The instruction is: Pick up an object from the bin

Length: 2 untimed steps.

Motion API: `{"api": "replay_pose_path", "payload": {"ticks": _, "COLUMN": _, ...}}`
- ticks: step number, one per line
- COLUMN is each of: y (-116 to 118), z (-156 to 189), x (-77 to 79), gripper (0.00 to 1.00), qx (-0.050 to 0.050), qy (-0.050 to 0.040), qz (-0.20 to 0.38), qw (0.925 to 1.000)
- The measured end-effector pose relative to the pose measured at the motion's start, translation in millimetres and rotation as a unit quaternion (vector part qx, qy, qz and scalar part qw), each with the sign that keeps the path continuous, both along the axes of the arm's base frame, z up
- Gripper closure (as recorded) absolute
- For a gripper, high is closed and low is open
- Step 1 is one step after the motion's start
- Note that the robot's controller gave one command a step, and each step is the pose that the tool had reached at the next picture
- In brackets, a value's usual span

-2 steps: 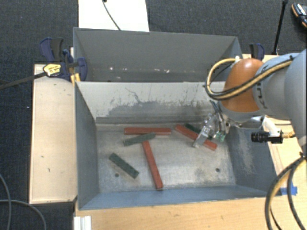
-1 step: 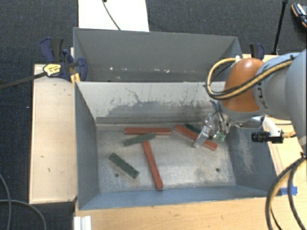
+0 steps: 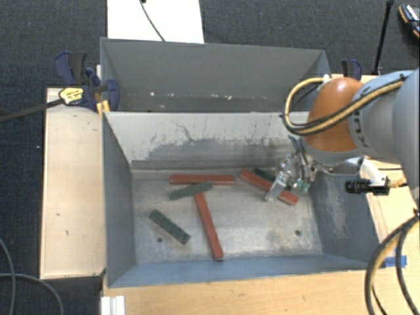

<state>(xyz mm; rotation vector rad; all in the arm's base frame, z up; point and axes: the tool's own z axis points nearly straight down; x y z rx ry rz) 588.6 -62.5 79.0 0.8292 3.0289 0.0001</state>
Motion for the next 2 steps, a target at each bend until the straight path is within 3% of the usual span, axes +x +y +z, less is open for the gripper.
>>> {"api": "replay_pose_path", "payload": {"ticks": 2, "y": 0.2, "z": 26.2, "x": -1.9, "gripper": 1.00, "qx": 0.000, "qy": 0.0041, "qz": 0.000, "qw": 1.0000}}
